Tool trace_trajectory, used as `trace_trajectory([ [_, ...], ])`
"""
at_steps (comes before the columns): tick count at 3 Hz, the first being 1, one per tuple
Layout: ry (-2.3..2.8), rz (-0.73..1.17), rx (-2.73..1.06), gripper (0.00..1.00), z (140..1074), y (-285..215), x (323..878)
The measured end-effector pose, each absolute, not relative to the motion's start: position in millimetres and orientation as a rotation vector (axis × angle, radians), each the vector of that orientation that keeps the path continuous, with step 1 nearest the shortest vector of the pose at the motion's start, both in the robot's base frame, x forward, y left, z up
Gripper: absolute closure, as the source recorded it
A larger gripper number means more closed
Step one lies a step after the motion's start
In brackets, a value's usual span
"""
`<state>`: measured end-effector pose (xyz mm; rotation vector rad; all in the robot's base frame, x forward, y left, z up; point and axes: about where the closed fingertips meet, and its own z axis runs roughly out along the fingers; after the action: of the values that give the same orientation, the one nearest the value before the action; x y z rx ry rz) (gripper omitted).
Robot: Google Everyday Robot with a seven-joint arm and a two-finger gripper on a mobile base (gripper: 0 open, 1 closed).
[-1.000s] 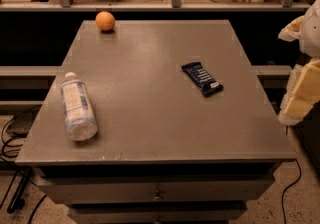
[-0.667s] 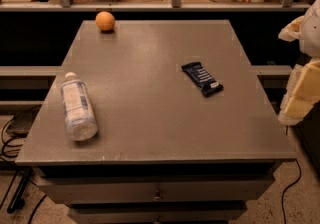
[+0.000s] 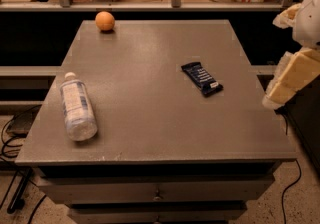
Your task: Move orange near blue plastic bottle
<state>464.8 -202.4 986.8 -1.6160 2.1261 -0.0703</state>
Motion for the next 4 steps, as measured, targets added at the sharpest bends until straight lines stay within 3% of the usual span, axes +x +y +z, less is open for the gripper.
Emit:
trace_trajectory([
  [3, 1.975, 0.126, -1.459, 0.00, 969.9, -110.6, 592.0],
  [4, 1.973, 0.122, -1.465, 0.00, 971.7, -112.9, 586.8],
])
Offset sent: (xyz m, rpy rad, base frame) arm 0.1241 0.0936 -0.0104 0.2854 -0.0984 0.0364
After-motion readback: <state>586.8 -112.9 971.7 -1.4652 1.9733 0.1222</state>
